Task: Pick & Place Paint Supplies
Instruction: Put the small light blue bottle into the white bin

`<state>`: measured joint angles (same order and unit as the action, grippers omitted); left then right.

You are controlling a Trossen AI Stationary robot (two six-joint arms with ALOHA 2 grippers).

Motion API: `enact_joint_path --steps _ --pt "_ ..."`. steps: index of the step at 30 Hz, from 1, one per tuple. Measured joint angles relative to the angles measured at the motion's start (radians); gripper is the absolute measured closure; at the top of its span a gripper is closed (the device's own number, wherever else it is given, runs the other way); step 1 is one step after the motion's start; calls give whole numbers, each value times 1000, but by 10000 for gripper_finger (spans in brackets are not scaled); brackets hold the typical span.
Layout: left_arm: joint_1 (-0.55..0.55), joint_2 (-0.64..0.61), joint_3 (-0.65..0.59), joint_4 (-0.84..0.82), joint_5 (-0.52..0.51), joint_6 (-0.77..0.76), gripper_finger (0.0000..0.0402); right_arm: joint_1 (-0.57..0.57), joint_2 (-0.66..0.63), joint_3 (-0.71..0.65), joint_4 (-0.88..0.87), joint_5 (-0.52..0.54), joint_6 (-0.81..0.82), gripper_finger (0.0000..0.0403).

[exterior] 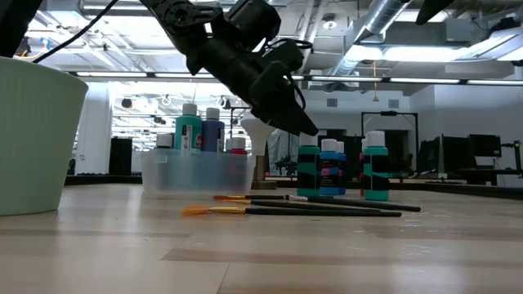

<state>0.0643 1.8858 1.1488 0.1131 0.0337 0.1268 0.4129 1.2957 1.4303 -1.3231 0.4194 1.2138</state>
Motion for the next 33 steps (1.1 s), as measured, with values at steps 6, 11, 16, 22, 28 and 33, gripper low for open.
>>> enact_joint_path --steps 6,11,16,22,28,33 --pt "-1 0 0 0 3 5 338 0 0 0 0 0 2 178" --pt "-1 0 0 0 45 6 394 0 0 0 -5 0 2 178" --pt "-1 -1 0 0 44 0 400 0 0 0 -7 0 0 178" --pt "-1 -36 -1 -10 23 -3 401 0 0 0 -7 0 3 178" --pt "1 -101 -1 -12 -22 -3 401 0 0 0 -7 1 18 178" --pt "1 -187 -1 -39 -76 -7 401 0 0 0 -7 5 36 178"
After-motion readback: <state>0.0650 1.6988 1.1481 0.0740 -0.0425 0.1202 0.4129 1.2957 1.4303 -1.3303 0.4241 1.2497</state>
